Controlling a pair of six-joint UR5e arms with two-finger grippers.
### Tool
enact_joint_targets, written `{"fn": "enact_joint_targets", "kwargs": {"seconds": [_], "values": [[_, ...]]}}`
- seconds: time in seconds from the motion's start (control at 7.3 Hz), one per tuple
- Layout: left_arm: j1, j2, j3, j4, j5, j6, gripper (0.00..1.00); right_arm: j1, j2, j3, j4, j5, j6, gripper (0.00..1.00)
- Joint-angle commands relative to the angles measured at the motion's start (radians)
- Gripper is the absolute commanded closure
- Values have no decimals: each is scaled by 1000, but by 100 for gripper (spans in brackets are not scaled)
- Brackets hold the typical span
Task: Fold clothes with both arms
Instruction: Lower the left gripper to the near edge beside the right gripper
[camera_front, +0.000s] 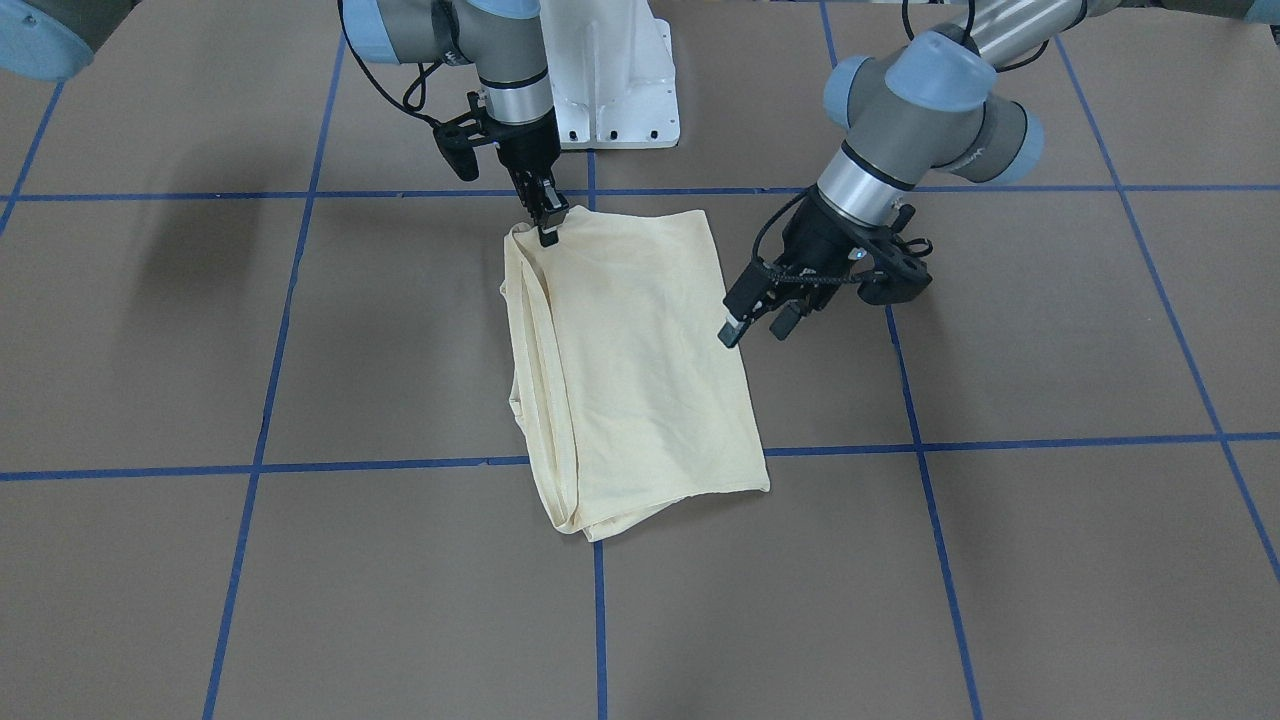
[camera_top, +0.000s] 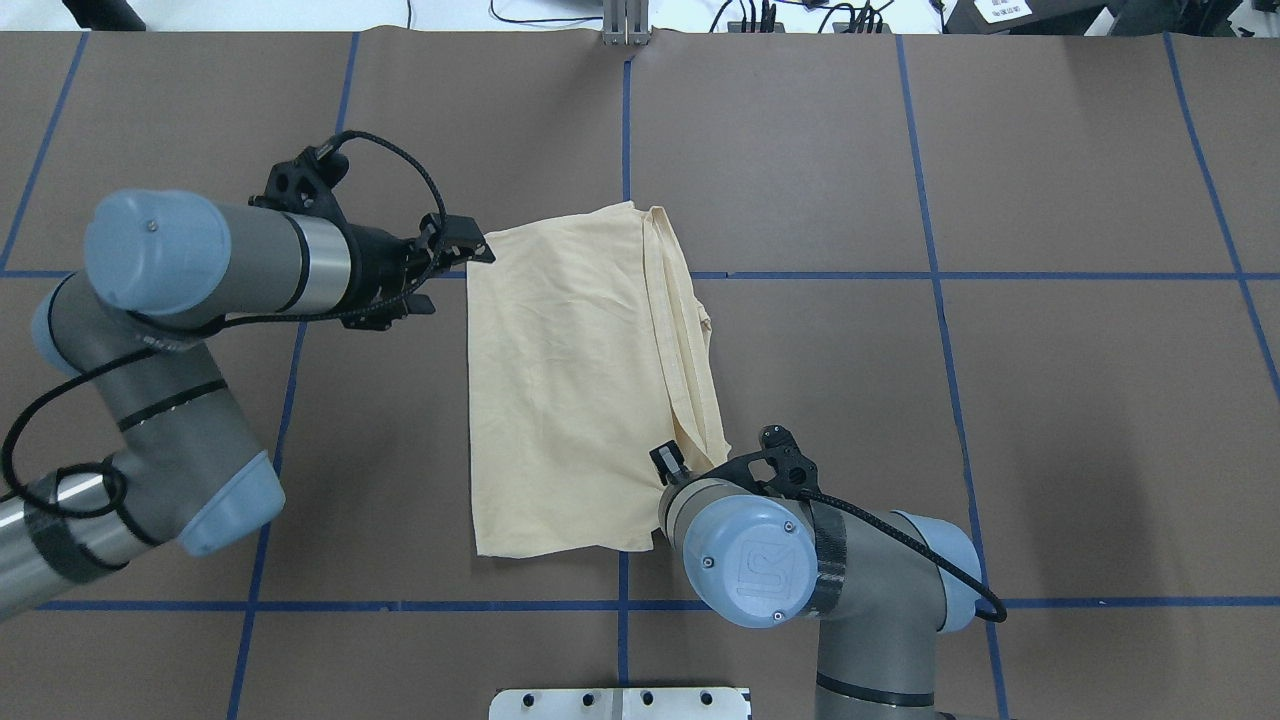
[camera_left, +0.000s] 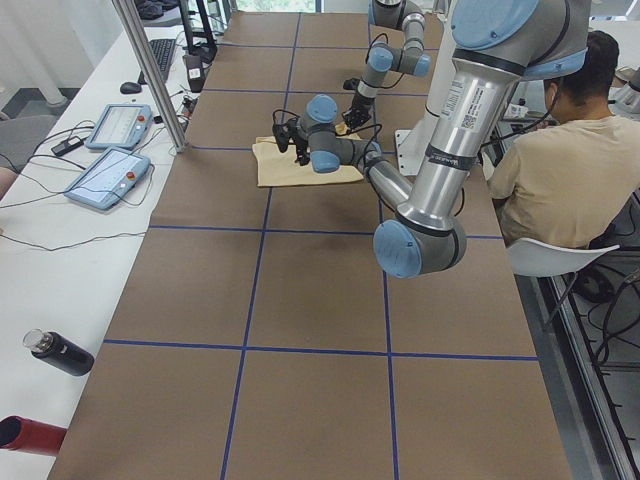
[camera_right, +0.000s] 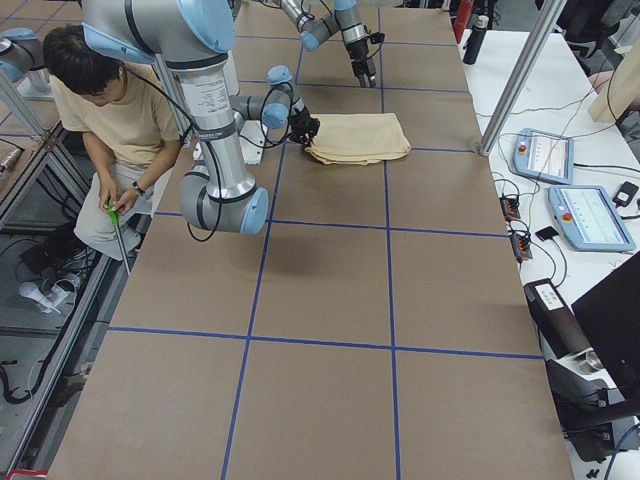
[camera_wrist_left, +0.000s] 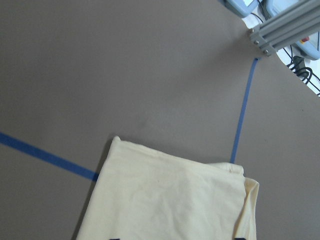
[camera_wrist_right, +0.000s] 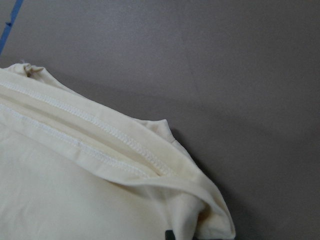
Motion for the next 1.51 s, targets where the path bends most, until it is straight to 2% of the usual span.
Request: {"fn": "enact_joint_targets", "kwargs": {"seconds": [0.0, 0.14, 0.27, 0.41, 0.55, 0.68, 1.23, 1.37], "values": [[173, 141, -165, 0, 93, -152, 0, -2, 0, 3, -4, 0, -1, 100], [273, 168, -174, -1, 205, -163, 0, -3, -2, 3, -4, 0, -1, 100], [292, 170, -183, 0, 217, -201, 10, -3, -2, 3, -4, -2, -1, 100], [294, 175, -184, -3, 213, -240, 13, -3, -2, 3, -4, -2, -1, 100], [318, 173, -184, -3, 226, -305, 22, -3, -2, 3, -4, -2, -1, 100], [379, 175, -179, -1, 292, -321, 0, -3, -5, 3, -4, -2, -1, 100], [419, 169, -132, 6, 295, -326, 4, 0, -8, 5, -3, -2, -1, 100], [421, 166, -112, 8, 295, -326, 9, 0, -8, 6, -4, -2, -1, 100]]}}
